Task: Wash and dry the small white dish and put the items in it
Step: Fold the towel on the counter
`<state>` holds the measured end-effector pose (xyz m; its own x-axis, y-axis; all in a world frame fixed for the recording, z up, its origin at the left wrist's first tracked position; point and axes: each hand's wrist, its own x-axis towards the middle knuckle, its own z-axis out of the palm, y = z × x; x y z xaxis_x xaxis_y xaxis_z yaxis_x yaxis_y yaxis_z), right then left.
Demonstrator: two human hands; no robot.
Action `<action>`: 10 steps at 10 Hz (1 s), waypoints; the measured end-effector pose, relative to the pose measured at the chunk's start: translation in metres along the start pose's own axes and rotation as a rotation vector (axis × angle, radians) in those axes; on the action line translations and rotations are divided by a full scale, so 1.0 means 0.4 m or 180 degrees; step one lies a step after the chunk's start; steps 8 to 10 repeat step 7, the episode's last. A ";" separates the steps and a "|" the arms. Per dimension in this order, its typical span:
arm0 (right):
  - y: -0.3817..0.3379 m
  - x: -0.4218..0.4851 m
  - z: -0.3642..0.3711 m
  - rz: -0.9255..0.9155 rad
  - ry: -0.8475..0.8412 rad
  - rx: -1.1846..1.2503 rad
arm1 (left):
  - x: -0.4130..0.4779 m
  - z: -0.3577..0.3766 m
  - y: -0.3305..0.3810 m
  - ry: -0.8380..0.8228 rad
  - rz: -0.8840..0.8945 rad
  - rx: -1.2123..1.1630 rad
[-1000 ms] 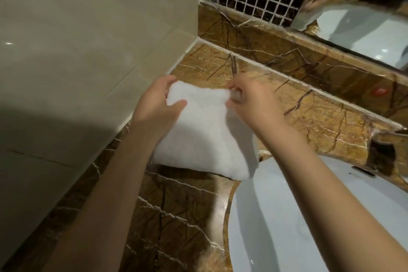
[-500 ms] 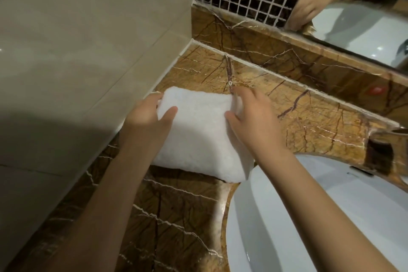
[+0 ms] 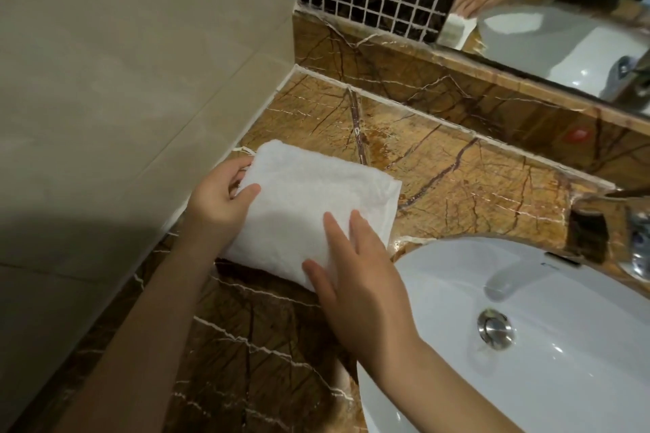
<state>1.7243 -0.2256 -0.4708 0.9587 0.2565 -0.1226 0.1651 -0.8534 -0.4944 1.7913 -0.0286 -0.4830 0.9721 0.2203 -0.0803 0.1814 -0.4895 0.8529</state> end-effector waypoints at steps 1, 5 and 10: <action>-0.001 -0.001 0.000 0.0016 0.0021 -0.0095 | 0.008 0.005 -0.001 0.0074 0.0051 0.0171; 0.123 0.049 -0.044 0.0137 -0.0091 -0.0852 | -0.033 0.056 0.042 -0.0194 0.0702 0.1823; 0.110 0.069 -0.062 0.0152 -0.0096 -0.0941 | -0.020 0.033 0.050 -0.0289 0.0909 0.1878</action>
